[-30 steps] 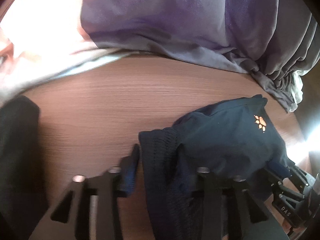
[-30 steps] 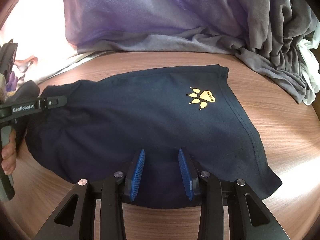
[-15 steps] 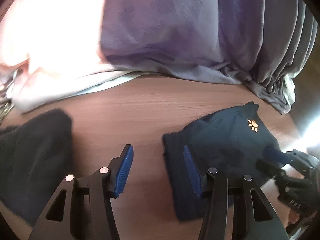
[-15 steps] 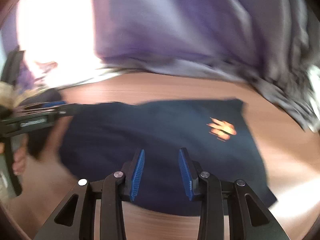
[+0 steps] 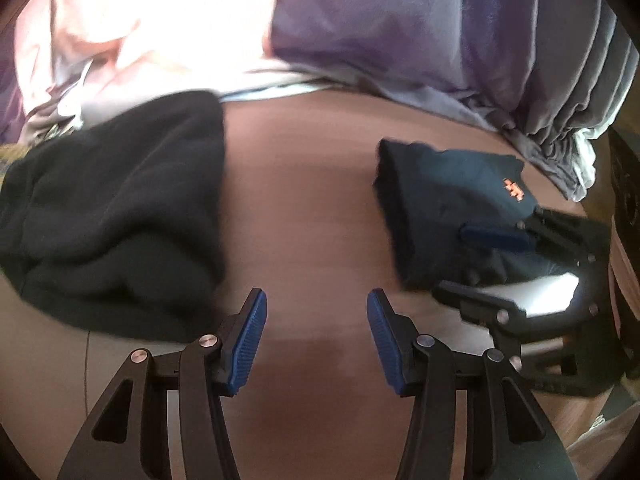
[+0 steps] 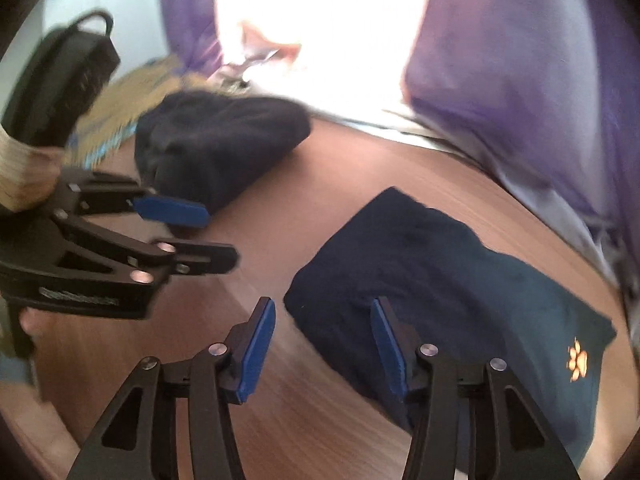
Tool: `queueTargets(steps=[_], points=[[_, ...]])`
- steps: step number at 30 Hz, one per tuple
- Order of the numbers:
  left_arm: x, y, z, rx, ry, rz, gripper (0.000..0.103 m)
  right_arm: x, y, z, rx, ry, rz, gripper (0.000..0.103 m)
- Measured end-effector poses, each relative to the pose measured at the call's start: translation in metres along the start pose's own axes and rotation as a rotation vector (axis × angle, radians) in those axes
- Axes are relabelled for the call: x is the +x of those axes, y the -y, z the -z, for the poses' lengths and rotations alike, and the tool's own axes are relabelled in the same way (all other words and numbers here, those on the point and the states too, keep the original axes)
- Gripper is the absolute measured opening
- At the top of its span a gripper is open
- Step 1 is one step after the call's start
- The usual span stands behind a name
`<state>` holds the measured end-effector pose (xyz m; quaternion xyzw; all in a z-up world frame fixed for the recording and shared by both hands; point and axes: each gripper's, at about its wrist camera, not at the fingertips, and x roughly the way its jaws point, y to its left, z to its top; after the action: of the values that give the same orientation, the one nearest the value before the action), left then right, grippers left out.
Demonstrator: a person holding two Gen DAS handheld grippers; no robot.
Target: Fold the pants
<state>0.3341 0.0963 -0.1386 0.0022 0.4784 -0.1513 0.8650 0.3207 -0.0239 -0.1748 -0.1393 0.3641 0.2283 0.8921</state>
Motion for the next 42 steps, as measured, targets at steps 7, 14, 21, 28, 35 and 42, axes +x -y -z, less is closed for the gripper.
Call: queueTargets(steps=[7,14,21,28,35,42], points=[[0.000,-0.012,0.009,-0.047,0.007,0.012,0.051,0.024,-0.008,0.000,-0.074,-0.075,0.025,0.056],[0.007,-0.016,0.003,-0.078,0.012,0.045,0.051,0.029,-0.003,0.005,0.008,-0.089,0.040,0.056],[0.003,0.001,-0.029,-0.044,0.081,0.114,0.051,0.021,0.023,0.004,0.194,-0.032,0.000,0.031],[0.026,0.020,-0.069,-0.039,0.065,0.295,0.051,0.007,0.053,0.014,0.433,0.033,-0.107,0.029],[0.076,0.024,-0.094,-0.133,-0.059,0.414,0.051,0.007,0.061,0.025,0.505,0.072,-0.150,0.029],[0.104,0.038,-0.100,-0.066,-0.091,0.332,0.051,0.011,0.074,0.039,0.597,0.100,-0.239,0.029]])
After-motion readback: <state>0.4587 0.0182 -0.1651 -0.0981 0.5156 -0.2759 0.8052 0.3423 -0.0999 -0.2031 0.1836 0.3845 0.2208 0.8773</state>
